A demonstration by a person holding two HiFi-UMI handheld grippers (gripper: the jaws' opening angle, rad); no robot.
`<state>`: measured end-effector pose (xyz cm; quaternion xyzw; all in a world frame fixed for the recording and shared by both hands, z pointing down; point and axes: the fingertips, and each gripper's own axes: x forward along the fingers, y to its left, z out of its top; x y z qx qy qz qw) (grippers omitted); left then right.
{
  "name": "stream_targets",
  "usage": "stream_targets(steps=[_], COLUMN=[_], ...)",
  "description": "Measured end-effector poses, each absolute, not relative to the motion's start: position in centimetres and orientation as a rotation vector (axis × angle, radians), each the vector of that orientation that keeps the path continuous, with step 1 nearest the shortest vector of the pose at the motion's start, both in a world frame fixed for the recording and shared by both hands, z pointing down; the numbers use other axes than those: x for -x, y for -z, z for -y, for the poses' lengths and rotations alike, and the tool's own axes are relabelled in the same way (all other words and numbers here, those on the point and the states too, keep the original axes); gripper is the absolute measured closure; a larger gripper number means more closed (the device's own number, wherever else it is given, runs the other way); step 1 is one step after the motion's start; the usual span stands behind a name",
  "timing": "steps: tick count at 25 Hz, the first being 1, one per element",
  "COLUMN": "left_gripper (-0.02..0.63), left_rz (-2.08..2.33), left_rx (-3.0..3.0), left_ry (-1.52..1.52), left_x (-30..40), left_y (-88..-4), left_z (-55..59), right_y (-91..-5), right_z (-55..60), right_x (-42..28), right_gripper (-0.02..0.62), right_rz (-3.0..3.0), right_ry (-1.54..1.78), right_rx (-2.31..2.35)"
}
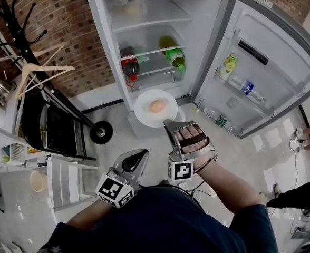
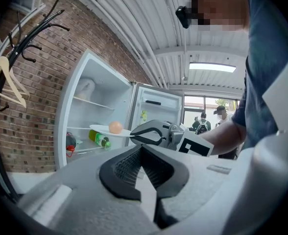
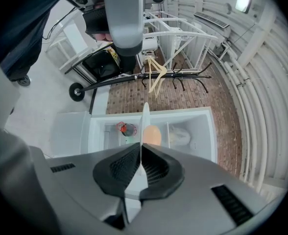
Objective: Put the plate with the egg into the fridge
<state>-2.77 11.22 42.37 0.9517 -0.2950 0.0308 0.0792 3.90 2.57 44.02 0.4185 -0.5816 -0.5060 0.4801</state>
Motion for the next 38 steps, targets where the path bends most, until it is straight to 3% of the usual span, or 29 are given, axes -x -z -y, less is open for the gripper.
stream_targets(steps=[38], left_gripper=[0.601], left_rz=[0.757], left_rx=[-2.85], left_ry=[-0.069], left_x=[4.4], left_y=[-42.3], left_z=[12.7], right_y=[-45.3], right_z=[24.8], right_x=[-3.9], right_gripper=[0.578], right_rz=[1.318], right_ry=[1.158], right_rx=[-1.025])
